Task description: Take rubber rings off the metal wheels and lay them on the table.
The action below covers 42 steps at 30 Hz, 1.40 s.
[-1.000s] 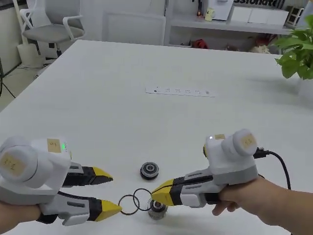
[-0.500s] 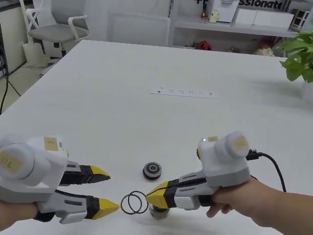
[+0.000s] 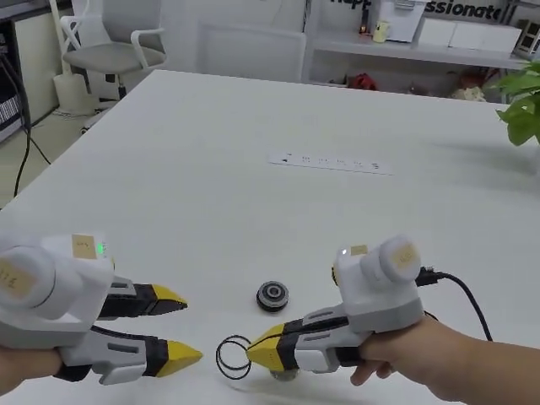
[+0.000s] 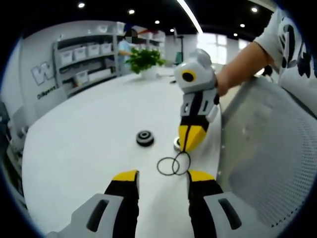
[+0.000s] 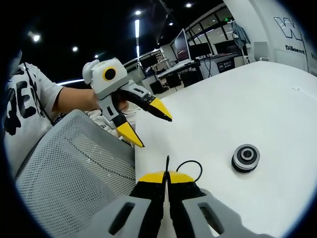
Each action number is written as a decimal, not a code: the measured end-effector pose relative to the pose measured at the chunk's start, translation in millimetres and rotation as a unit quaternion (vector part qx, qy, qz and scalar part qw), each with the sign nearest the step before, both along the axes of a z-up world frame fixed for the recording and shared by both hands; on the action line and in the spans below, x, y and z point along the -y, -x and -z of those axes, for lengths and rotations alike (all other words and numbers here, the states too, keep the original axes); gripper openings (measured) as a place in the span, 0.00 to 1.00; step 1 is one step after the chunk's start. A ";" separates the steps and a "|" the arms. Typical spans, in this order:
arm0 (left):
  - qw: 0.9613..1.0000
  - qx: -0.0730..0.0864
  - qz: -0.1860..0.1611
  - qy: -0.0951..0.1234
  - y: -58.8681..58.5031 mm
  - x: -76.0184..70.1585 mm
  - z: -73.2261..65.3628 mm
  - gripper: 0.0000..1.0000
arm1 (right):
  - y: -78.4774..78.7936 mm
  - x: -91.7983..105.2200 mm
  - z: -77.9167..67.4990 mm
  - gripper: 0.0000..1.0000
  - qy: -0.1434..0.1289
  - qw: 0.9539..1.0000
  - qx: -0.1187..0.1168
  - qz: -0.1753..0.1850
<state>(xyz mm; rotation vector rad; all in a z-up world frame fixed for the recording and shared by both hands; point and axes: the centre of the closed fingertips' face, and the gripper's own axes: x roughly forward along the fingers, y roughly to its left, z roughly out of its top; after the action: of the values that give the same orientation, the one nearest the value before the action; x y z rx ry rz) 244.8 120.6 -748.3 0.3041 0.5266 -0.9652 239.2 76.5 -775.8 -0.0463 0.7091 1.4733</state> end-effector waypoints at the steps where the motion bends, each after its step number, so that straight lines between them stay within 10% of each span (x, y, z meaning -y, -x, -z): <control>1: 1.000 0.000 -0.001 0.000 0.0 -0.7 0.3 0.39 | 0.5 -0.2 0.8 0.00 0.001 1.000 0.000 -0.001; 42: 1.000 -0.007 0.002 -0.004 5.7 0.1 2.0 0.38 | -8.5 6.9 10.9 0.06 0.029 0.999 0.035 0.009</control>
<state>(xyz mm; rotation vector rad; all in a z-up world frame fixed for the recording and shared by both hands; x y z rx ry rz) 239.2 120.5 -750.4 0.3059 0.5422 -0.9691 247.7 69.6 -786.7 -0.1359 0.6933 1.4267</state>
